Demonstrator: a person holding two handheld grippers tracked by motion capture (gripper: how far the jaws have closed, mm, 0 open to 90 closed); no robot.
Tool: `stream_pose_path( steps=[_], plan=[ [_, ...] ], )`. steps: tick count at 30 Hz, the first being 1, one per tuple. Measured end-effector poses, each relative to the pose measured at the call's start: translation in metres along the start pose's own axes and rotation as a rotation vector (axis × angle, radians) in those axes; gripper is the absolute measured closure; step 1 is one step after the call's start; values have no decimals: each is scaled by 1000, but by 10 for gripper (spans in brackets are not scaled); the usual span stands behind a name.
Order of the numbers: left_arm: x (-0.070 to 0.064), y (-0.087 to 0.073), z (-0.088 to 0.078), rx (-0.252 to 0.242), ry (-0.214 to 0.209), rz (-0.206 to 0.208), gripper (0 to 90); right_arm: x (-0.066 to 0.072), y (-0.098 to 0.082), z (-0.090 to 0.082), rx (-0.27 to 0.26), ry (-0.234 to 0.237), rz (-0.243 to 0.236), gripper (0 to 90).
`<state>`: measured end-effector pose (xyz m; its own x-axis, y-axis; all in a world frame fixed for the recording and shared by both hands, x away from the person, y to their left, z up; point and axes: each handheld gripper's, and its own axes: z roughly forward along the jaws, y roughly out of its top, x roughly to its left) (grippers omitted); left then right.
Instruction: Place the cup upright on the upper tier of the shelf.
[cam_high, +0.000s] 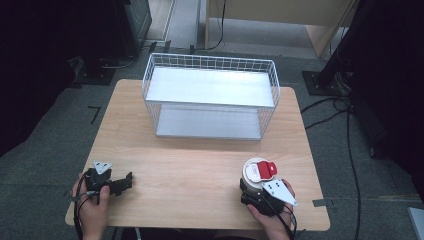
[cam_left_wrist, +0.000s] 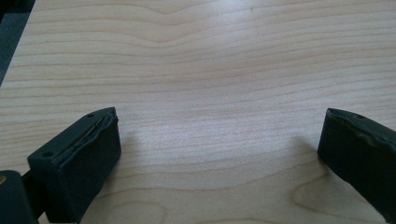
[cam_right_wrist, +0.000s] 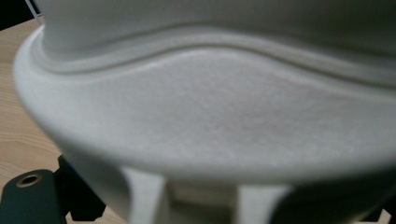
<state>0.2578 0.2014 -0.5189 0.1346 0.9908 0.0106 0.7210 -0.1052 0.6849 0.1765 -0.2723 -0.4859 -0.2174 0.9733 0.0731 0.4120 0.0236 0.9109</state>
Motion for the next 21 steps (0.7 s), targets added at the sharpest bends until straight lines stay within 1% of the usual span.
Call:
stream_pose_path(
  steps=[6, 11, 12, 14, 16, 18, 21],
  plan=[
    [0, 0, 0, 0, 0, 0, 0, -2, -1, -1, -21, -10, 18, 121],
    [0, 0, 0, -1, -5, 1, 0, 1, 0, -2, -23, -5, 4, 125],
    [0, 0, 0, -1, -5, 1, 0, 2, 0, -2, -26, -3, -8, 126],
    [0, 0, 0, -1, -5, 1, 0, 3, 1, -3, -30, 0, -15, 126],
    [0, 0, 0, -1, -5, 1, 0, 4, 2, -4, -36, 6, -15, 127],
    [0, 0, 0, -1, -5, 1, 0, 5, 4, -5, -43, 13, -2, 127],
    [0, 0, 0, -1, -5, 1, 0, 6, 7, -6, -59, 18, -4, 127]
  ],
)
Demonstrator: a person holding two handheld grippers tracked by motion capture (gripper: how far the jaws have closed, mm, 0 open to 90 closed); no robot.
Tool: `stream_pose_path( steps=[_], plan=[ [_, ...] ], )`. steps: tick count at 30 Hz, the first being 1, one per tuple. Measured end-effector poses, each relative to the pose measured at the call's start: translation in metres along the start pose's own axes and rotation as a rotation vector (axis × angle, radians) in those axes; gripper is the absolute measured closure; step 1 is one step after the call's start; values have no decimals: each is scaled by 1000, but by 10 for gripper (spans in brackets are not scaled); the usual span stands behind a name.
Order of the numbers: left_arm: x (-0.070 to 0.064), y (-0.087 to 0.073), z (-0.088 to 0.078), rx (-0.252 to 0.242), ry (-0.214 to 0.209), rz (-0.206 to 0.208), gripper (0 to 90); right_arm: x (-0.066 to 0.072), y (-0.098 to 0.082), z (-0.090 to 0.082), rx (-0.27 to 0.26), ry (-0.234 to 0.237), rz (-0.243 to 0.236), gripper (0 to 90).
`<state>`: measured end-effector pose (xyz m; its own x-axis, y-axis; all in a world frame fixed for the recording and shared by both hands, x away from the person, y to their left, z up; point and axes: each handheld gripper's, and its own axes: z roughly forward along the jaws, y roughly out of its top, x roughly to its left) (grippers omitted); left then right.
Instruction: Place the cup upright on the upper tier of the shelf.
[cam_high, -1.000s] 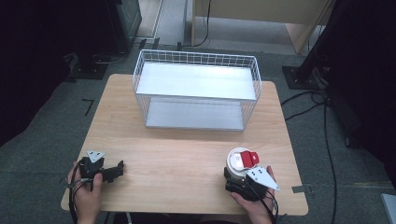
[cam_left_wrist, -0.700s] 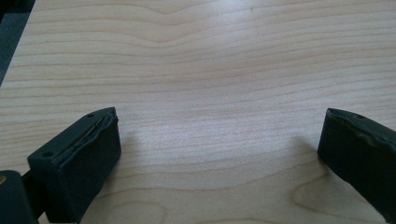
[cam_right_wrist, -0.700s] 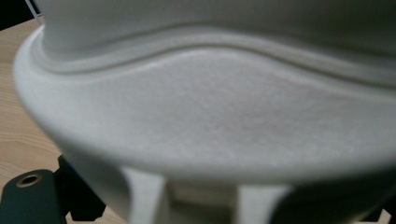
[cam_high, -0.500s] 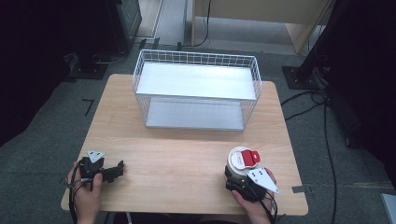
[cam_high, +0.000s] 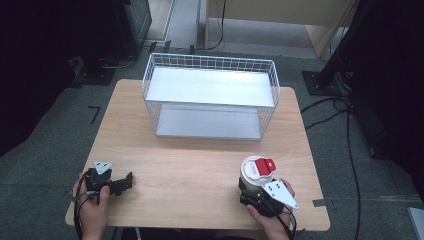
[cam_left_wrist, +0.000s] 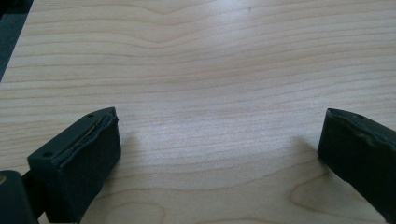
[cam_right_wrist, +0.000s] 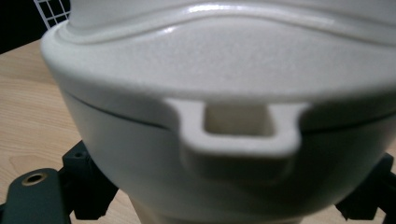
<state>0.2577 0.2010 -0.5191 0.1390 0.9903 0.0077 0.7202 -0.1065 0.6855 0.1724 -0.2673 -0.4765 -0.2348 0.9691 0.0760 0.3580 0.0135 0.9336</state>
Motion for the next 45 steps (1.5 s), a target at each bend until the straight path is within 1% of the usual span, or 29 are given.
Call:
stream_pose_path(
  steps=[6, 8, 12, 15, 16, 19, 23, 26, 29, 36, 38, 39, 40, 42, 43, 45],
  plan=[
    [0, 0, 0, 0, 0, 0, 0, 3, 8, -3, -53, 3, -5, 127],
    [0, 0, 0, 0, 0, 0, 0, 3, 12, -3, -78, 12, -7, 127],
    [0, 0, 0, 0, 0, 0, 0, 5, 20, -4, -137, 12, -13, 127],
    [0, 0, 0, 0, 0, 0, 0, 7, 29, -5, -177, 24, -31, 127],
    [0, 0, 0, 0, 0, 0, 0, 9, 31, -5, -188, 22, -36, 127],
    [0, 0, 0, 0, 0, 0, 0, 12, 39, -5, -209, 21, -48, 127],
    [0, 0, 0, 0, 0, 0, 0, 15, 46, -3, -219, 21, -49, 127],
    [0, 0, 0, 0, 0, 0, 0, 20, 53, 0, -215, 4, -79, 126],
    [0, 0, 0, 0, 0, -1, 0, 24, 60, 3, -226, 2, -93, 127],
    [0, 0, 0, -2, 1, -1, 0, 28, 80, 11, -260, -6, -97, 127],
    [0, 0, 0, -1, 1, 0, 0, 28, 85, 14, -257, -10, -87, 127],
    [0, 0, 0, -1, 1, 1, 0, 27, 86, 15, -255, -6, -78, 126],
    [0, 0, 0, -1, 1, 0, 0, 26, 89, 17, -260, 8, -67, 127],
    [0, 0, 0, -1, 0, 1, 0, 26, 90, 18, -264, 8, -62, 126],
    [0, 0, 0, -1, -2, 3, 0, 26, 94, 21, -267, -14, -58, 126],
    [0, 0, 0, 0, -2, 5, 0, 25, 96, 22, -270, -13, -52, 127]
  ],
)
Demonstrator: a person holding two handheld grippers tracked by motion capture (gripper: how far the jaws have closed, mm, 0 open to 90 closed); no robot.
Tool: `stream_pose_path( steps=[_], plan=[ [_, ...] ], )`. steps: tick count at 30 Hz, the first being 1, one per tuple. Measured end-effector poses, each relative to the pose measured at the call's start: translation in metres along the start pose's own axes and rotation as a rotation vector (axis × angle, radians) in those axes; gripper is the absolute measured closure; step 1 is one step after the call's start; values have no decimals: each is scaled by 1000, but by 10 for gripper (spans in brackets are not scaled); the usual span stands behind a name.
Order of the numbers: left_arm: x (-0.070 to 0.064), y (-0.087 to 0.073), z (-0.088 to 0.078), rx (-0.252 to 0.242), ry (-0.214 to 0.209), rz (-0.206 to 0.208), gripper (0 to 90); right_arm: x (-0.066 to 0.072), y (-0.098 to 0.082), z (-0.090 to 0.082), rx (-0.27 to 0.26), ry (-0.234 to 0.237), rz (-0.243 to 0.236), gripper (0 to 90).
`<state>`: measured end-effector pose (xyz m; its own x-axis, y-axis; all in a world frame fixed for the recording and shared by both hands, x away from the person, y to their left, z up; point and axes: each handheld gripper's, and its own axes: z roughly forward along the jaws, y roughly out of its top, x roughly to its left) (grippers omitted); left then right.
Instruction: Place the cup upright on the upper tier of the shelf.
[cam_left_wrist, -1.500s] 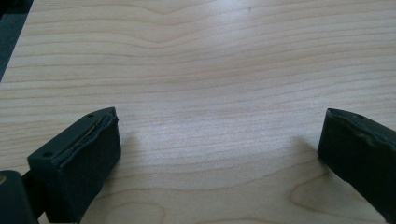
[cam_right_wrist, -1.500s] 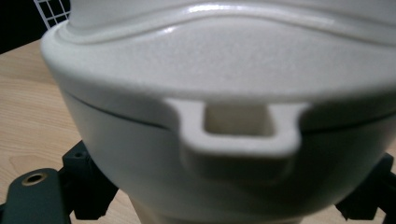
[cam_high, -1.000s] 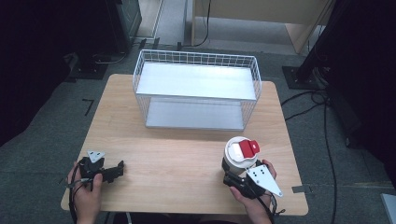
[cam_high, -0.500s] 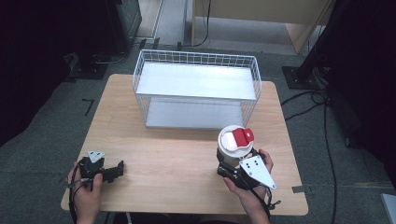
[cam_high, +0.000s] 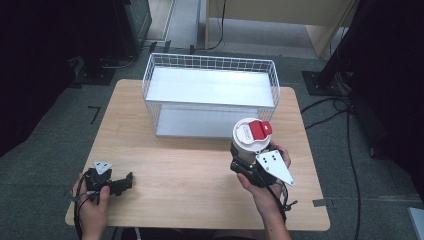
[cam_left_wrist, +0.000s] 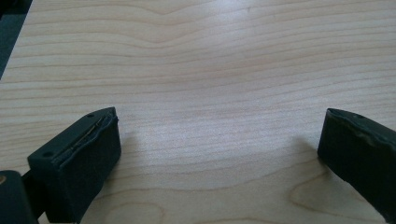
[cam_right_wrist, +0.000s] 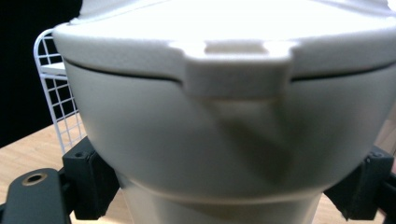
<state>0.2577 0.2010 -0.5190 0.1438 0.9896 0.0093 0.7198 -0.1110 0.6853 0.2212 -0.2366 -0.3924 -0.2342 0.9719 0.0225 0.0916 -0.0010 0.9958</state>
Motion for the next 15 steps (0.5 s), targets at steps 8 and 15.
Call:
stream_pose_path(
  steps=[8, 15],
  plan=[
    [0, 0, 0, 0, -1, 0, 0, -6, 11, 9, -10, -4, 10, 127],
    [0, 0, 0, 2, -1, 2, 0, -6, 24, 20, -22, -3, 4, 126]
  ],
)
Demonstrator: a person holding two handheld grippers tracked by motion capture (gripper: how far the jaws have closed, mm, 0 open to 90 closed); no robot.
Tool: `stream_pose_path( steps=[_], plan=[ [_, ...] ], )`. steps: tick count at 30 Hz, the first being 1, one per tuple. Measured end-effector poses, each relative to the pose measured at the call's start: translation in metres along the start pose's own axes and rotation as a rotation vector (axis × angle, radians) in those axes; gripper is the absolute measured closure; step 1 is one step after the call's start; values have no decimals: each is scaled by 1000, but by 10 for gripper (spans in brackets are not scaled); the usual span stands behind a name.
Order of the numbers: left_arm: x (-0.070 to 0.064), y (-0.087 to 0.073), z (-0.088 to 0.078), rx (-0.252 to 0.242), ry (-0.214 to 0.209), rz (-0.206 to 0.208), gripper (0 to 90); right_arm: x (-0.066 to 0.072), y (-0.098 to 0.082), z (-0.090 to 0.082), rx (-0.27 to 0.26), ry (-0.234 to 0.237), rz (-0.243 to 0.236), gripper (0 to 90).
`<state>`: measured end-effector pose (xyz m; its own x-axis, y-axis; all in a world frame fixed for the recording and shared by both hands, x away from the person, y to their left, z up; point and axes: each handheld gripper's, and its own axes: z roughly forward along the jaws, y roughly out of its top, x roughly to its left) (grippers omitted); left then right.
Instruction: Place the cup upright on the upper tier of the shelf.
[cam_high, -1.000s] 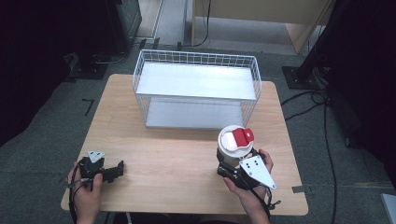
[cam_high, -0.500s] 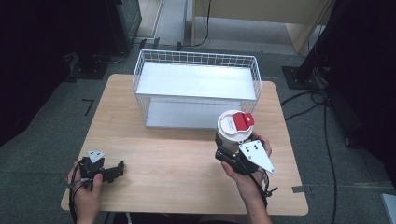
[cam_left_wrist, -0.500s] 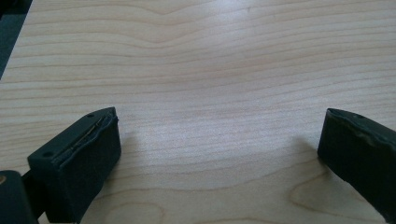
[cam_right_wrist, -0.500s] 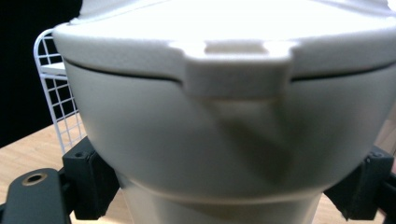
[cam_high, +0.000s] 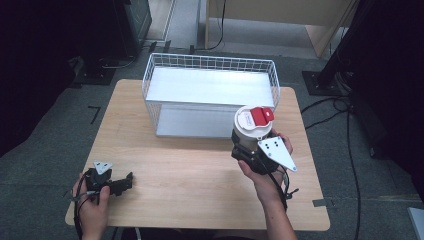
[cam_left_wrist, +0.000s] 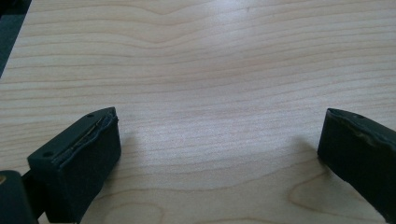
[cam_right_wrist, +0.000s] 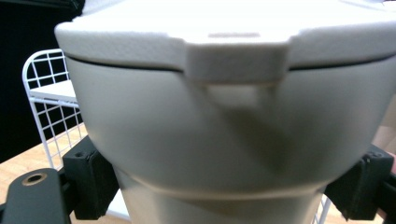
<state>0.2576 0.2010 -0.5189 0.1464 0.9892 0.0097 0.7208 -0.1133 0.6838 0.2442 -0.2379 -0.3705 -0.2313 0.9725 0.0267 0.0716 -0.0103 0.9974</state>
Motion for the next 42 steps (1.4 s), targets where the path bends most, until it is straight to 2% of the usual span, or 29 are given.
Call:
stream_pose_path(
  steps=[13, 20, 29, 42],
  plan=[
    [0, 0, 0, 0, -3, 0, 0, 4, 30, 29, -32, 18, -3, 127],
    [0, 0, 0, -2, -4, 1, 0, 1, 42, 46, -27, 22, 9, 127],
    [0, 0, 0, -3, -6, 5, 0, 0, 48, 67, -23, 22, 26, 127],
    [0, 0, 0, -3, -10, 12, 0, 4, 57, 96, -34, 6, 15, 127]
  ],
)
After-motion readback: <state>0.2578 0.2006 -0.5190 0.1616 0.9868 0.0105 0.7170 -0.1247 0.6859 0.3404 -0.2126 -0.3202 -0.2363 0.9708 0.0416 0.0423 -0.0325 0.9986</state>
